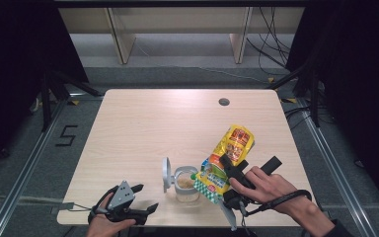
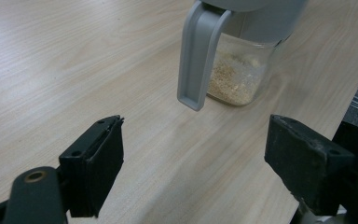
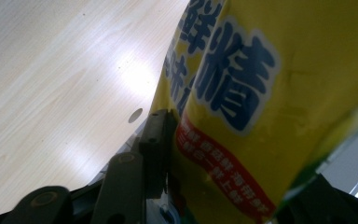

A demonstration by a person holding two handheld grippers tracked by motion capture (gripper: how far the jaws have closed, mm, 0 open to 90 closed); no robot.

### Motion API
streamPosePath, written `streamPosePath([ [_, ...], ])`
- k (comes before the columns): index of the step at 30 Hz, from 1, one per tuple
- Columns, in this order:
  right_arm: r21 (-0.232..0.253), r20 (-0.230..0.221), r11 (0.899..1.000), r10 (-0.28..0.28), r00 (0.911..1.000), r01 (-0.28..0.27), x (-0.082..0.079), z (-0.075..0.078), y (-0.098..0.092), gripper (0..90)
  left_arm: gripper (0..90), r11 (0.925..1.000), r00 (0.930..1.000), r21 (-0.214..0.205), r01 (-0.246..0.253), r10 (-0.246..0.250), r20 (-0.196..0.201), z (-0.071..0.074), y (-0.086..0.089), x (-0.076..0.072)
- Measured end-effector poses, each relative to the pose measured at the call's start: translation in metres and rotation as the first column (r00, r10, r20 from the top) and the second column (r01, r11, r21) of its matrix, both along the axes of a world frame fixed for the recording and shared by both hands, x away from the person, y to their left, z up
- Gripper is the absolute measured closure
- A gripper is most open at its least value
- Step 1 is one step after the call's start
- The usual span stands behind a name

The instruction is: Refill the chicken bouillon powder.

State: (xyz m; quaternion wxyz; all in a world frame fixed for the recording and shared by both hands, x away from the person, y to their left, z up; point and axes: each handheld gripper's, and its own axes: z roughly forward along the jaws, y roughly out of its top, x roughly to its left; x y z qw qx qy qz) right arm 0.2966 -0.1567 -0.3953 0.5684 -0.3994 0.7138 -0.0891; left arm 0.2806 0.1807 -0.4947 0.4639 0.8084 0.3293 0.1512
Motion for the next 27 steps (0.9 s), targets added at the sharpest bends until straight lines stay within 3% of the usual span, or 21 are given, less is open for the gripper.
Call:
streamPosePath([
  [2,-0.021,0.005,0.999,0.026,0.9996,-0.026,0.0008,0.0013,0.0011,61.9,18.9,1.0000,1.0000,0.000,0.000,0.000,0.000,0.0000,0.0000,0.0000],
  [7,-0.015,0.001,1.000,0.020,0.9998,-0.020,0.0012,0.0014,0.0005,62.6,18.9,1.0000,1.0000,0.000,0.000,0.000,-0.001,-0.0001,0.0000,0.0002],
  [11,0.022,-0.024,1.000,-0.004,0.9997,0.005,0.0024,0.0000,-0.0004,63.3,18.9,1.0000,1.0000,0.000,0.001,-0.001,-0.001,-0.0001,-0.0001,0.0002],
  [27,0.020,-0.019,1.000,-0.001,0.9998,0.001,0.0037,0.0016,-0.0011,63.9,18.9,0.9998,0.9998,0.014,0.017,-0.017,0.014,0.0006,0.0010,0.0012],
])
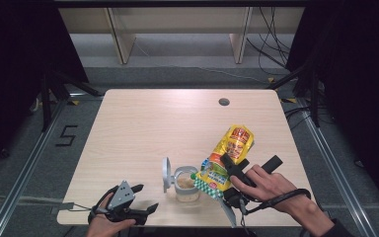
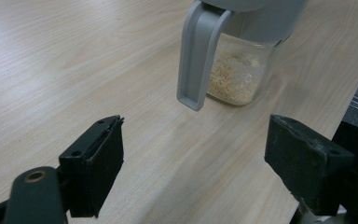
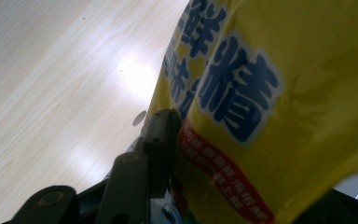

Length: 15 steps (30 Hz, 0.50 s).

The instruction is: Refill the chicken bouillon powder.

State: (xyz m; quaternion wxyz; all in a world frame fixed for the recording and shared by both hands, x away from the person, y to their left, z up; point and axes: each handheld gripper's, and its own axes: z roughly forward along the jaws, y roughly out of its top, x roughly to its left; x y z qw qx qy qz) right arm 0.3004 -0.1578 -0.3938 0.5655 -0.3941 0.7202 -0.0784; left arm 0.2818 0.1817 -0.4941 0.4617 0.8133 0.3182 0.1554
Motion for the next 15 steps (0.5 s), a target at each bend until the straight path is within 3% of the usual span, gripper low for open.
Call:
streamPosePath([
  [15,-0.005,-0.002,1.000,0.000,1.0000,0.000,-0.0002,0.0007,-0.0004,64.2,18.9,1.0000,1.0000,0.000,-0.001,0.001,0.000,0.0001,0.0000,-0.0001],
])
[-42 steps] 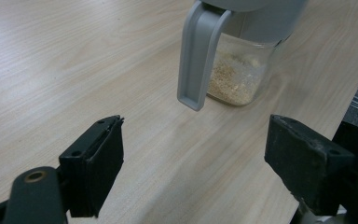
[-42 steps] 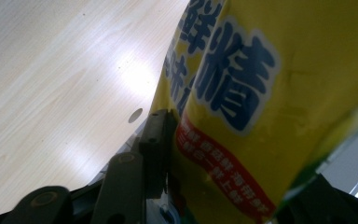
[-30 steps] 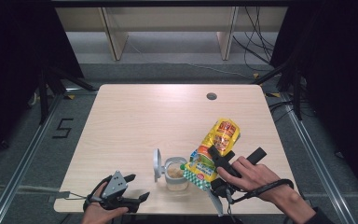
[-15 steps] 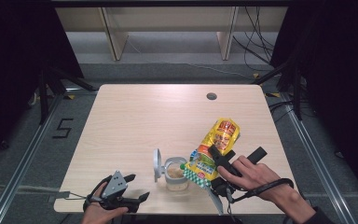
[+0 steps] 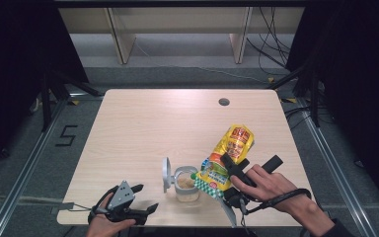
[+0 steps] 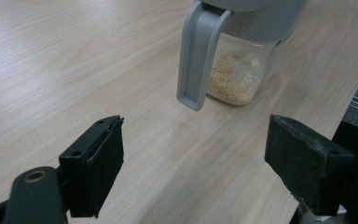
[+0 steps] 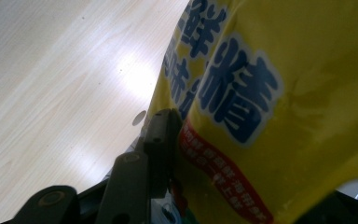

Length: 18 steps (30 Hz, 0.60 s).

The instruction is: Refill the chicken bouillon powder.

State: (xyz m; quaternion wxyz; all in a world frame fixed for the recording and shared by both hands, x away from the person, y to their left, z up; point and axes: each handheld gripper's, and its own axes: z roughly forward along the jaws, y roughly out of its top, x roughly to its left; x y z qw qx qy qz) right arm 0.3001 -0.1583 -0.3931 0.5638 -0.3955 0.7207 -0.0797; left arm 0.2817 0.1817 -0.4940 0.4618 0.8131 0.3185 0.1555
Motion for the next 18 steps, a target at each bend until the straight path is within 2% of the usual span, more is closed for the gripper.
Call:
streamPosePath([
  [11,-0.012,0.011,1.000,-0.006,0.9999,0.006,0.0002,-0.0013,0.0011,64.3,18.9,1.0000,1.0000,0.001,0.001,-0.001,0.001,0.0000,0.0000,0.0000],
  [14,-0.047,0.030,0.999,0.020,0.9994,-0.019,-0.0005,0.0003,0.0041,64.4,18.9,1.0000,1.0000,0.000,0.000,0.000,0.001,0.0001,0.0001,-0.0001],
  [18,-0.050,0.038,0.999,0.020,0.9991,-0.018,0.0000,0.0005,0.0050,64.5,18.9,1.0000,1.0000,0.001,0.001,-0.001,0.001,0.0001,0.0003,-0.0001],
])
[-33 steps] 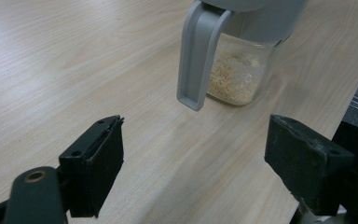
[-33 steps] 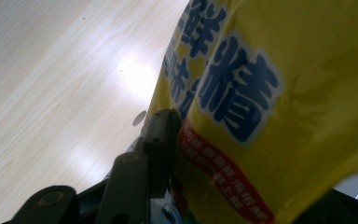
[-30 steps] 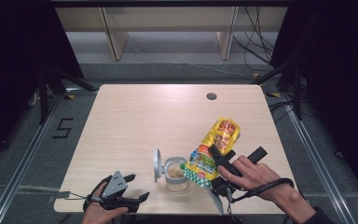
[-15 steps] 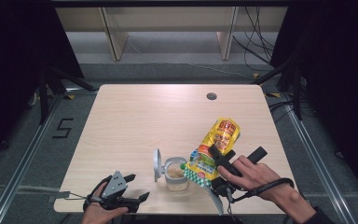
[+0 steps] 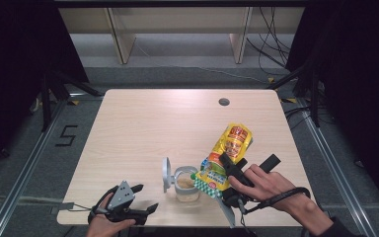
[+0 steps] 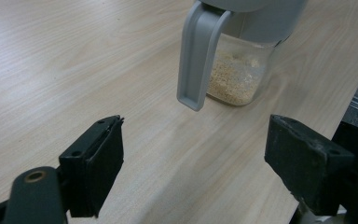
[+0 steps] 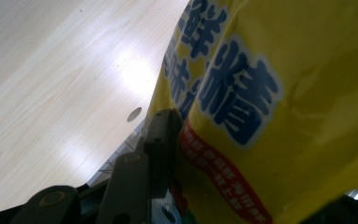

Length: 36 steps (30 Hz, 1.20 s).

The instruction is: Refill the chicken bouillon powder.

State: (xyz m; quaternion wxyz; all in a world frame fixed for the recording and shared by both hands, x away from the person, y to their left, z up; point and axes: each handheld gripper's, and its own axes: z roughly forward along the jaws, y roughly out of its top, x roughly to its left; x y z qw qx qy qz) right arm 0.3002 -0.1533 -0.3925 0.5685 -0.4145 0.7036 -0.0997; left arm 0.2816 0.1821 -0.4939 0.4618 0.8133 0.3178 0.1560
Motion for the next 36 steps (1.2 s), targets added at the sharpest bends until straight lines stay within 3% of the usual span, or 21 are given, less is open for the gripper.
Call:
streamPosePath([
  [4,0.011,-0.009,1.000,-0.018,0.9998,0.018,0.0014,-0.0016,-0.0007,64.6,18.9,1.0000,1.0000,-0.001,0.000,0.000,-0.001,0.0000,-0.0002,0.0000],
  [11,-0.018,0.003,1.000,-0.011,0.9999,0.011,0.0020,-0.0007,0.0010,65.0,18.9,1.0000,1.0000,0.000,0.000,0.000,-0.001,0.0000,-0.0001,0.0001],
  [13,-0.048,0.013,0.999,-0.017,0.9998,0.017,0.0019,0.0009,0.0016,65.2,18.9,1.0000,1.0000,-0.001,-0.001,0.001,-0.001,0.0000,-0.0002,0.0000],
  [15,-0.025,0.006,1.000,-0.017,0.9998,0.017,0.0023,0.0007,0.0010,65.5,18.9,1.0000,1.0000,0.000,0.000,0.000,-0.001,0.0000,-0.0001,0.0000],
  [20,-0.028,-0.004,0.999,-0.017,0.9999,0.016,0.0031,0.0005,0.0011,65.8,18.9,1.0000,1.0000,0.000,0.001,-0.001,-0.001,-0.0001,-0.0003,0.0001],
  [21,0.002,-0.015,1.000,-0.022,0.9996,0.022,0.0035,-0.0009,0.0004,65.9,18.9,1.0000,1.0000,0.000,0.001,-0.001,-0.001,-0.0001,-0.0003,0.0001],
  [26,0.011,-0.025,1.000,-0.025,0.9994,0.026,0.0054,-0.0016,-0.0015,66.3,18.9,1.0000,1.0000,0.001,0.001,-0.001,-0.002,-0.0001,-0.0002,0.0002],
  [28,-0.017,-0.007,0.999,-0.029,0.9995,0.029,0.0051,0.0004,-0.0013,66.4,18.9,1.0000,1.0000,0.000,0.001,-0.001,-0.002,-0.0001,-0.0003,0.0001],
  [31,0.015,-0.027,0.999,-0.030,0.9992,0.031,0.0053,-0.0007,-0.0020,66.7,18.9,1.0000,1.0000,0.001,0.002,-0.002,-0.002,-0.0002,-0.0003,0.0002],
  [36,0.013,-0.033,1.000,-0.027,0.9991,0.027,0.0065,-0.0011,-0.0013,67.5,18.9,1.0000,1.0000,-0.001,0.001,-0.001,-0.001,0.0000,-0.0002,0.0001],
])
